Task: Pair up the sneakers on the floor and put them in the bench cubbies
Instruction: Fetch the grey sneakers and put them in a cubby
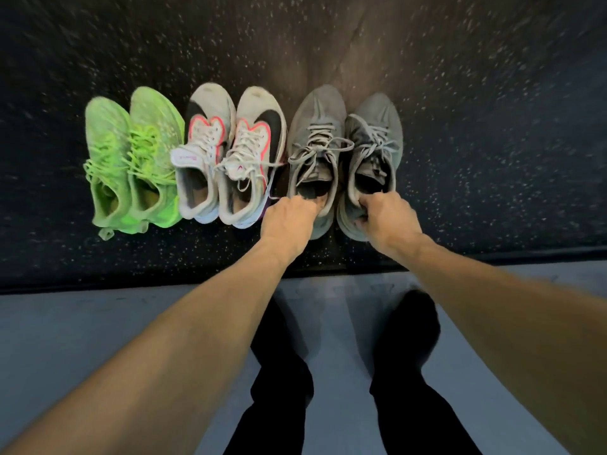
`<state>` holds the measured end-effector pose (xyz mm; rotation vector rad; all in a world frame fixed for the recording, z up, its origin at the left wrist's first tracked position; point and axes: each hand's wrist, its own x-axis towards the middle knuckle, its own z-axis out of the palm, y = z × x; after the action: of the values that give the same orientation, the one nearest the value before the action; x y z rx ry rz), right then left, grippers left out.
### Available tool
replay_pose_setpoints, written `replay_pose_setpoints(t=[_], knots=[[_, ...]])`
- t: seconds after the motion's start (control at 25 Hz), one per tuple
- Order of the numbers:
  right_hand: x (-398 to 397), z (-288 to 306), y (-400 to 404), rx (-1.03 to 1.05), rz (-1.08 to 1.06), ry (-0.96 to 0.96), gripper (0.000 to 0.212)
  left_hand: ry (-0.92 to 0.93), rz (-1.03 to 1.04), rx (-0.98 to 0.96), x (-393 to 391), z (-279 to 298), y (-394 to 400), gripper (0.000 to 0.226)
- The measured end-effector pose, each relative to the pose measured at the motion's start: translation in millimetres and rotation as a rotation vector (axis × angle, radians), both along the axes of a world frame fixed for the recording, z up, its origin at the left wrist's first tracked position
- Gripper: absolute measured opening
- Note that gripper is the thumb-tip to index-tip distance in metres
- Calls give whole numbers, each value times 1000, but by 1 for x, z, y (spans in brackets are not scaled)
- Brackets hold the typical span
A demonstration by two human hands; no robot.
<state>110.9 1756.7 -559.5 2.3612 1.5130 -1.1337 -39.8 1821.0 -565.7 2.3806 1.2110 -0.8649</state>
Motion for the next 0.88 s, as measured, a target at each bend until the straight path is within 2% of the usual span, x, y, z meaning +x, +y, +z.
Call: replay_pose_setpoints(t=[0.24, 0.52, 0.68, 0.88], knots=[[25, 170, 20, 75, -30, -4, 10, -119, 66, -16, 33, 176, 35, 29], [52, 409, 27, 217, -85, -34, 12, -155, -32, 128, 67, 423, 52, 17], [65, 547, 13, 349, -107, -30, 12, -184, -62, 202, 81, 569, 44, 19], [82, 674, -10, 469, -87, -83, 16, -245, -74, 351, 96, 693, 20, 23]])
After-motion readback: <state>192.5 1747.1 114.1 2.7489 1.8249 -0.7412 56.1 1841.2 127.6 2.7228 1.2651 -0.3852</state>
